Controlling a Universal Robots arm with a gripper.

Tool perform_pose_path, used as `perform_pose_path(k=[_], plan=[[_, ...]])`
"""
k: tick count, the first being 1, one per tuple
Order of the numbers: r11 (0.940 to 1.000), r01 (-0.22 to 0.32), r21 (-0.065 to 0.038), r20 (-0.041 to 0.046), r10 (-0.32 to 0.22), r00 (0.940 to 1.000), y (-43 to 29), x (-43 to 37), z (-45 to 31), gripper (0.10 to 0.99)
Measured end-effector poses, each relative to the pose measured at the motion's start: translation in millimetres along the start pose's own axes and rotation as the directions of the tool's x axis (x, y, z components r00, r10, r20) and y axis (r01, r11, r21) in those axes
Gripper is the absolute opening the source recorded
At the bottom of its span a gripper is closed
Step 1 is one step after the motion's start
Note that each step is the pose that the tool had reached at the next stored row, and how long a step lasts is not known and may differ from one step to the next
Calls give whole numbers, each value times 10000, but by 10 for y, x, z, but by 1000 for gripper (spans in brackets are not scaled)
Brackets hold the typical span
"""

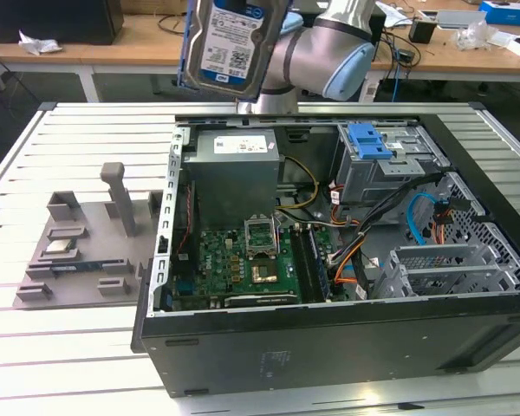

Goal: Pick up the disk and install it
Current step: 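Pick up the disk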

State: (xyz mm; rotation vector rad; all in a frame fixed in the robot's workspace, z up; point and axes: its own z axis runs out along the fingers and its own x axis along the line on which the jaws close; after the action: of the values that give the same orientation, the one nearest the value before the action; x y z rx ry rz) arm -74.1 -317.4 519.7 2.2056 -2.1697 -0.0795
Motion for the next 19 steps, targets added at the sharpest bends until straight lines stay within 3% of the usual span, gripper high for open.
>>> perform_pose_path(k=[3, 8, 12, 19], plan=[[9999, -1, -112, 1, 1, 10000, -531, 9, -34, 365], [9999, -3, -165, 3, 3, 10000, -859, 14, -53, 365], [9998, -1, -193, 3, 1, 10000, -986, 57, -59, 365], [9998, -1, -214, 3, 1, 10000, -1057, 323, -57, 365]])
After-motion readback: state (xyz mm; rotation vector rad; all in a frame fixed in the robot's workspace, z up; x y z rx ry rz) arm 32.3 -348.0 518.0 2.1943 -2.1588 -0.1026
